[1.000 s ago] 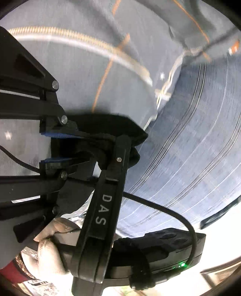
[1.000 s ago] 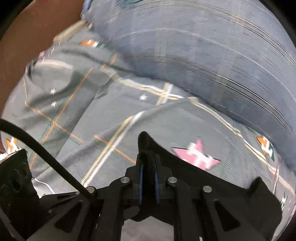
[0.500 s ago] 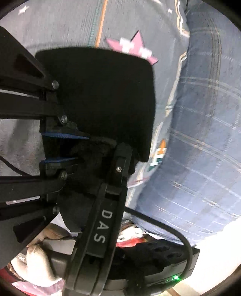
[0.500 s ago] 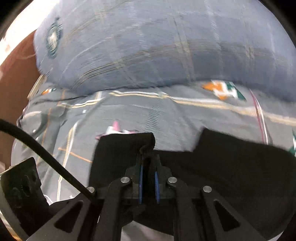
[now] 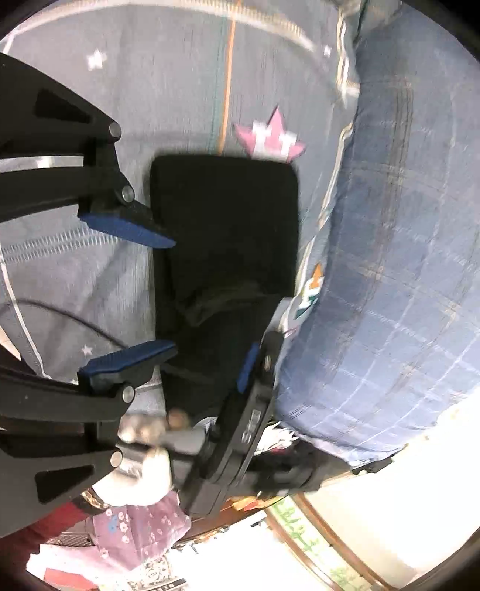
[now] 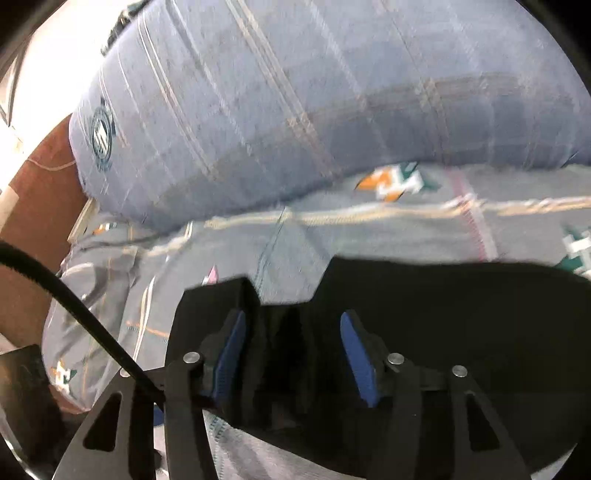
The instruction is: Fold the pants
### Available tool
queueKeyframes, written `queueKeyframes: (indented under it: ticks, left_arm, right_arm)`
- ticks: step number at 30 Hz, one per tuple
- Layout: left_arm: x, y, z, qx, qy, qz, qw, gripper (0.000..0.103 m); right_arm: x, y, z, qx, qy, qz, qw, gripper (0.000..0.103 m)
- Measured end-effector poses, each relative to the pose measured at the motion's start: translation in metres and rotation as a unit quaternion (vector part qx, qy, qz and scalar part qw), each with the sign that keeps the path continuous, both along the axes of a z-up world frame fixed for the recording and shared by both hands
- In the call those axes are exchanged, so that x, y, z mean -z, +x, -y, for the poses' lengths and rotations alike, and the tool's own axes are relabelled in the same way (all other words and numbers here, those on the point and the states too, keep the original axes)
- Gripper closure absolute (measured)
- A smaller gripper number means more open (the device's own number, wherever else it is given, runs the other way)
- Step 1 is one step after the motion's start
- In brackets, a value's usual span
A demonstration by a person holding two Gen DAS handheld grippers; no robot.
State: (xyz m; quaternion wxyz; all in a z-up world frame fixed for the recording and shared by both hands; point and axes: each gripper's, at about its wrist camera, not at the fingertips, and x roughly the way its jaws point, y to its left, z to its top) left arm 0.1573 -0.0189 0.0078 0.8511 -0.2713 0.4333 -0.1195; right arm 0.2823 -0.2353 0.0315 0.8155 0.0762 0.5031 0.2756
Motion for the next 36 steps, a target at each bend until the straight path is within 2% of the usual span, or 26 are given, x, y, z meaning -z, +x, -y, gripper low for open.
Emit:
queueKeyframes:
  ticks: [2, 3, 7, 10, 12, 14, 16, 17, 19, 21, 22, 25, 27, 28, 30, 33, 36]
  left_arm:
    - [-0.003, -0.003, -0.013, -0.018, 0.008, 0.004, 0.9998, 0.052]
    - [-0.002, -0.001, -0.018, -0.028, 0.009, 0.002, 0.9996, 0.052]
    - [0.008, 0.017, -0.035, -0.061, -0.007, -0.012, 0.9980, 0.052]
    - [0.024, 0.035, -0.030, -0.061, 0.015, -0.031, 0.9975, 0.052]
    - [0.034, 0.037, -0.030, -0.059, 0.021, -0.048, 0.9968, 0.052]
    - [0.044, 0.039, -0.026, -0.057, 0.031, -0.050, 0.9966, 0.052]
    - [0.045, 0.039, -0.023, -0.055, 0.035, -0.042, 0.9970, 0.049]
    - [0.046, 0.040, -0.021, -0.053, 0.037, -0.040, 0.9971, 0.047]
    - [0.046, 0.041, -0.020, -0.050, 0.040, -0.037, 0.9973, 0.046]
    - [0.047, 0.042, -0.018, -0.050, 0.046, -0.035, 0.9971, 0.044]
    - [0.047, 0.042, -0.015, -0.049, 0.051, -0.035, 0.9969, 0.044]
    - [0.042, 0.044, -0.011, -0.045, 0.074, -0.050, 0.9950, 0.044]
    - [0.033, 0.040, -0.012, -0.044, 0.083, -0.066, 0.9934, 0.044]
    - [0.027, 0.037, -0.011, -0.042, 0.083, -0.071, 0.9932, 0.044]
    - [0.011, 0.029, -0.008, -0.028, 0.086, -0.062, 0.9939, 0.044]
    - [-0.014, 0.024, 0.010, -0.001, 0.115, -0.038, 0.9927, 0.044]
    - [-0.033, 0.035, 0.042, 0.044, 0.129, -0.024, 0.9903, 0.043]
  right_arm:
    - [-0.015, -0.004, 0.005, 0.004, 0.007, 0.021, 1.000, 0.043]
    - [-0.021, -0.005, 0.006, 0.000, 0.028, 0.021, 0.999, 0.043]
    - [-0.024, -0.003, -0.015, -0.039, 0.128, -0.041, 0.990, 0.043]
    - [0.000, 0.007, -0.039, -0.046, 0.177, -0.111, 0.977, 0.043]
    - [0.023, 0.014, -0.047, -0.031, 0.178, -0.143, 0.973, 0.043]
    - [0.044, 0.020, -0.044, -0.004, 0.171, -0.158, 0.973, 0.043]
    - [0.060, 0.026, -0.030, 0.028, 0.154, -0.154, 0.976, 0.047]
    - [0.070, 0.029, -0.021, 0.048, 0.151, -0.154, 0.975, 0.051]
    - [0.092, 0.034, 0.000, 0.080, 0.197, -0.183, 0.960, 0.084]
    - [0.104, 0.035, 0.009, 0.096, 0.220, -0.199, 0.950, 0.100]
    - [0.105, 0.035, 0.010, 0.093, 0.220, -0.197, 0.951, 0.103]
    - [0.095, 0.031, 0.008, 0.084, 0.206, -0.177, 0.959, 0.100]
    - [0.076, 0.021, 0.020, 0.078, 0.211, -0.147, 0.963, 0.085]
    - [0.068, 0.014, 0.029, 0.072, 0.215, -0.131, 0.965, 0.072]
    - [0.048, -0.007, 0.052, 0.065, 0.220, -0.093, 0.969, 0.064]
    - [0.029, -0.046, 0.102, 0.075, 0.215, -0.039, 0.973, 0.062]
    - [0.028, -0.082, 0.156, 0.125, 0.191, -0.002, 0.974, 0.062]
